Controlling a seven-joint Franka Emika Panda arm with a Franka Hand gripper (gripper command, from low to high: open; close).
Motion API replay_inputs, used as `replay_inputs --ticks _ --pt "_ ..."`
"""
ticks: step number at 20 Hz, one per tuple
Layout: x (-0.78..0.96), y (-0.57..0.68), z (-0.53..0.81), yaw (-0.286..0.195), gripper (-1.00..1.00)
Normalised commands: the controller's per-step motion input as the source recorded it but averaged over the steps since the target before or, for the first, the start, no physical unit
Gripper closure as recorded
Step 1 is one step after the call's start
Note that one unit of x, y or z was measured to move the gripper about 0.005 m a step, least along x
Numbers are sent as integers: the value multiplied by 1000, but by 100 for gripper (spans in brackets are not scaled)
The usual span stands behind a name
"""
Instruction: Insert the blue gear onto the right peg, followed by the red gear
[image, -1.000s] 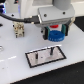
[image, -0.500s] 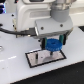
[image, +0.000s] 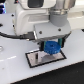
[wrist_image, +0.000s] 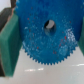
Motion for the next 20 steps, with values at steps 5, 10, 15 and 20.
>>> replay_inputs --ticks 5,10,15,20 --pt "111 48 211 0 100" --pt "183 -23 -42 0 100" --pt "321 -8 -124 0 100" --pt "249 2 -115 0 100"
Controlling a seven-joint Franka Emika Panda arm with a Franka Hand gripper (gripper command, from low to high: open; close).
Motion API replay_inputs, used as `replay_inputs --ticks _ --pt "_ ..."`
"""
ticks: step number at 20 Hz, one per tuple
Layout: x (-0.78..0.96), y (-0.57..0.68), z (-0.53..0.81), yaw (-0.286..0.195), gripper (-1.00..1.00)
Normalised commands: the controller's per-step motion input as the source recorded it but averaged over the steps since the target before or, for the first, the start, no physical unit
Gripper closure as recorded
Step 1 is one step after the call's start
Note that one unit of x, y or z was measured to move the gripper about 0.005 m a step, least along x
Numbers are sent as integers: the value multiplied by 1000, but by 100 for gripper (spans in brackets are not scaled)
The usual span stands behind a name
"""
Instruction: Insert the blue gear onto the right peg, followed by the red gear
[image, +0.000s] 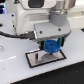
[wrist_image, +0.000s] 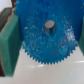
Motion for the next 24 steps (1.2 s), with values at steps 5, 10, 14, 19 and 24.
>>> replay_inputs --ticks 5,10,14,19,24 --pt "297 -6 442 0 100" --pt "266 -27 -49 0 100" --pt "299 -59 -166 0 100" --pt "243 6 -152 0 100" --pt "256 -18 270 0 100"
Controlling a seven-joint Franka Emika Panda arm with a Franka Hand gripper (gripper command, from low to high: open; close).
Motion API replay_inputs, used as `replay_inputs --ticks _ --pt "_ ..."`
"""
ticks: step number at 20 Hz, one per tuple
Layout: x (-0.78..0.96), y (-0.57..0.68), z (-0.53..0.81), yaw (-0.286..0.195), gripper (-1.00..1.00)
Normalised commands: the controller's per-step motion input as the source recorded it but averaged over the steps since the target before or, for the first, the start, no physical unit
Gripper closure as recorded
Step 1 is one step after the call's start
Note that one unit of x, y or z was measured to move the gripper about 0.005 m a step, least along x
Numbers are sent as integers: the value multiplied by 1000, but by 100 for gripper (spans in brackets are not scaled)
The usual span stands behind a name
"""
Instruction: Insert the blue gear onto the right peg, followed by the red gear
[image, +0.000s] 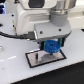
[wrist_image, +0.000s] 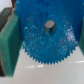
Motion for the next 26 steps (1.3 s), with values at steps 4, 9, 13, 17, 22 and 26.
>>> replay_inputs --ticks 4,9,13,17,22,26 --pt "277 -22 163 0 100" --pt "344 -8 -10 0 100" --pt "260 -11 -193 0 100" --pt "201 8 -249 0 100" --pt "275 0 224 0 100" --pt "475 0 319 0 100"
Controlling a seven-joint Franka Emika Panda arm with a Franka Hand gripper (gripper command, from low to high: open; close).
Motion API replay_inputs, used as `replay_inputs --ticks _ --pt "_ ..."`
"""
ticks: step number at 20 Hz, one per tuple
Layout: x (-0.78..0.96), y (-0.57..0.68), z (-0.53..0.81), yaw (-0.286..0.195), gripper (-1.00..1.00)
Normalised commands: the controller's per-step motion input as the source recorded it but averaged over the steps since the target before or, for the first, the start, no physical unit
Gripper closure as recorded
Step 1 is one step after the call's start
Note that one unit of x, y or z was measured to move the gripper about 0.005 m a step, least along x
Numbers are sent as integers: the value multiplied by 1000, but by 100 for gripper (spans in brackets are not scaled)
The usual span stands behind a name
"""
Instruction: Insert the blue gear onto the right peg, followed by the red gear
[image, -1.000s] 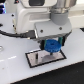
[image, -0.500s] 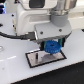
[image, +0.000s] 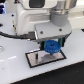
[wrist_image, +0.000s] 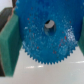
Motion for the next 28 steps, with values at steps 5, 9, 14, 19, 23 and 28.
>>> replay_inputs --ticks 5,9,14,19,23,28 --pt "223 6 -52 0 100" --pt "202 12 -158 0 100" --pt "209 6 -175 0 100" --pt "168 5 -145 0 100" --pt "49 1 -279 0 100" --pt "194 -2 -171 0 100"
